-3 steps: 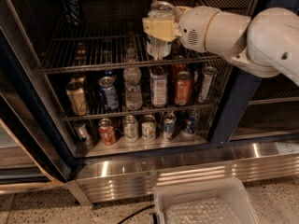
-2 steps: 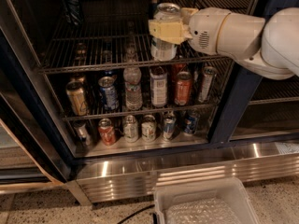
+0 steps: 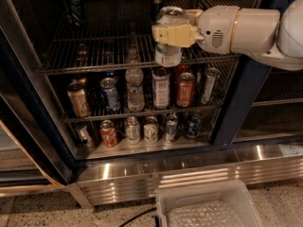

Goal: Pick 7up can from top shelf of fridge

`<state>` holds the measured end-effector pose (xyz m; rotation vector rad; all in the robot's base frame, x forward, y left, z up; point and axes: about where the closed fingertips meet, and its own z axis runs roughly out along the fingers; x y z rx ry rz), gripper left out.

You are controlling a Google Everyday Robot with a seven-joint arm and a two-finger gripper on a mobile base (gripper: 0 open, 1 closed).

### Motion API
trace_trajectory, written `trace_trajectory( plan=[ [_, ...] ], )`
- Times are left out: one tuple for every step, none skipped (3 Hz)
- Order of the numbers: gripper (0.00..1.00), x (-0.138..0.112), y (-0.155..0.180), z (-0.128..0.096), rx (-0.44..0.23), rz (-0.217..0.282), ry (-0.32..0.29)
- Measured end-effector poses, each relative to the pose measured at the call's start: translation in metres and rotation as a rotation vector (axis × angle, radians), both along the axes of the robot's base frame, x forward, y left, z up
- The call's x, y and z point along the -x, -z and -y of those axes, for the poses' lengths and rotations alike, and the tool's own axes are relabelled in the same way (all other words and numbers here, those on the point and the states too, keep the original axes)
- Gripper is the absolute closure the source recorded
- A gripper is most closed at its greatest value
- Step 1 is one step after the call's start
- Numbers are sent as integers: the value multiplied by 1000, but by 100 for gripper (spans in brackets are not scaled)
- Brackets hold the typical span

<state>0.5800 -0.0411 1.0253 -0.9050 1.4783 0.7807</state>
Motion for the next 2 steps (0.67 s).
trace_trajectory(
  plan=[
    [100,9,6,-9,40,-22,-89],
    [100,9,6,-9,40,-22,-89]
  ],
)
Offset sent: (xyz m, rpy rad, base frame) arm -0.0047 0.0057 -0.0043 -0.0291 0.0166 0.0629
